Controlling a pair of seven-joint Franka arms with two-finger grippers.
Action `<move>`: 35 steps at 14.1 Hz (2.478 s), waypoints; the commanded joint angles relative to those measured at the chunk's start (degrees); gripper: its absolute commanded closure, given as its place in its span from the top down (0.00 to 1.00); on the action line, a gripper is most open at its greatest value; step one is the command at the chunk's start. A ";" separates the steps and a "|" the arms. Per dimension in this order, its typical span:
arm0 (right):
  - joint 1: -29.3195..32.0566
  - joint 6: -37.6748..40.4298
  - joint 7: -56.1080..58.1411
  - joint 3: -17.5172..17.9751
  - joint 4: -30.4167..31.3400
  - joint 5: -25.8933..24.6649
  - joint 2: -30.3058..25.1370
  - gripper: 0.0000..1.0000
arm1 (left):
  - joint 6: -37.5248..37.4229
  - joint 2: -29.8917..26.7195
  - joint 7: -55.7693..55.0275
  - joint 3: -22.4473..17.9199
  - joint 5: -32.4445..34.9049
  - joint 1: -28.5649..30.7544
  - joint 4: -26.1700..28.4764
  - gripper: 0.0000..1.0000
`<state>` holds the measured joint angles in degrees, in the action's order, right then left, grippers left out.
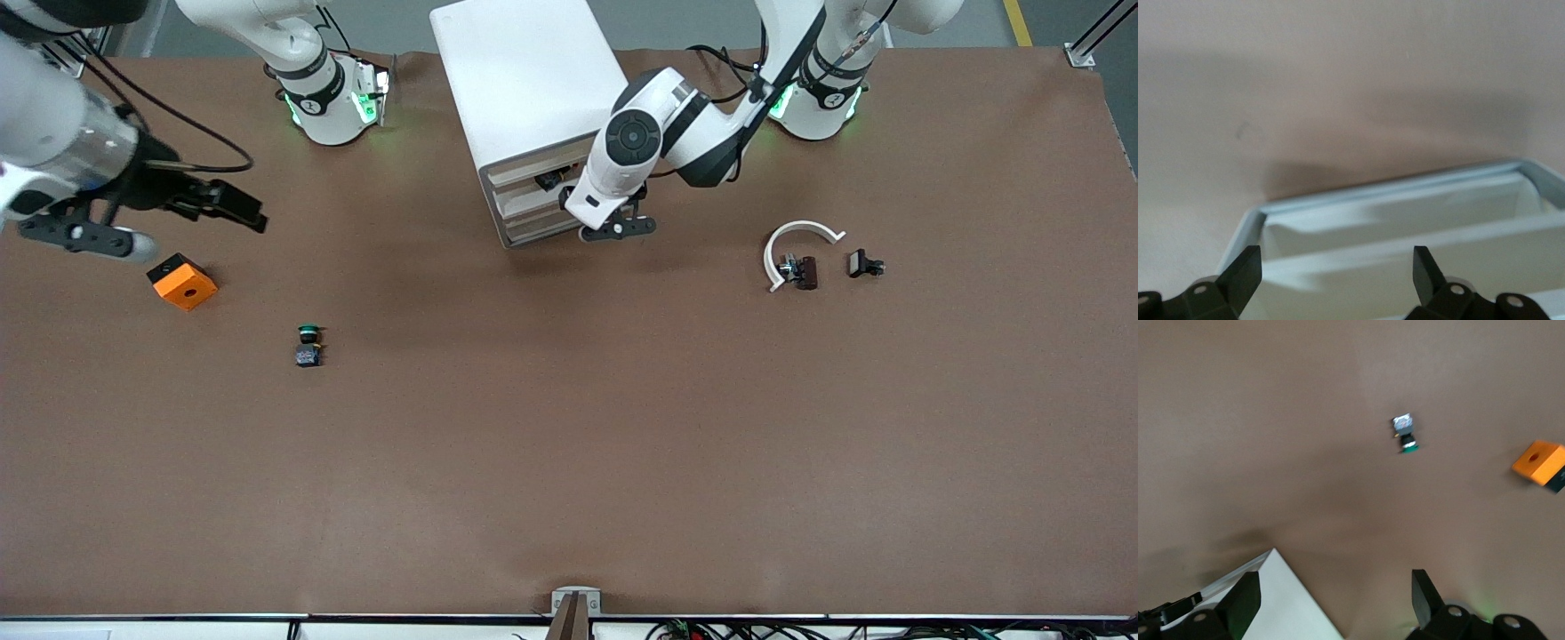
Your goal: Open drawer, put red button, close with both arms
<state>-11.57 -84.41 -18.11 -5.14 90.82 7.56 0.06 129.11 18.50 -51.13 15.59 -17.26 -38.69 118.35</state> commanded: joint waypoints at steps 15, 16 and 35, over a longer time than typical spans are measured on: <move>10.51 -2.86 18.11 1.18 -3.27 -7.81 -1.03 1.00 | 0.18 -1.27 -3.45 3.66 1.17 13.01 -2.50 1.00; 10.51 -2.86 18.11 1.19 -3.45 -8.34 -1.02 1.00 | 0.09 -1.53 -3.45 3.66 1.17 14.59 -2.77 1.00; 10.95 -1.37 18.11 1.45 -5.39 -7.82 -0.94 1.00 | -21.86 -12.87 16.13 3.84 16.47 49.05 -15.86 1.00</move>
<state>-1.75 -86.56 -0.59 -4.64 85.94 0.28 -0.45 110.73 8.40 -39.57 18.51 -1.62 7.51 103.23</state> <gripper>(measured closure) 0.000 0.000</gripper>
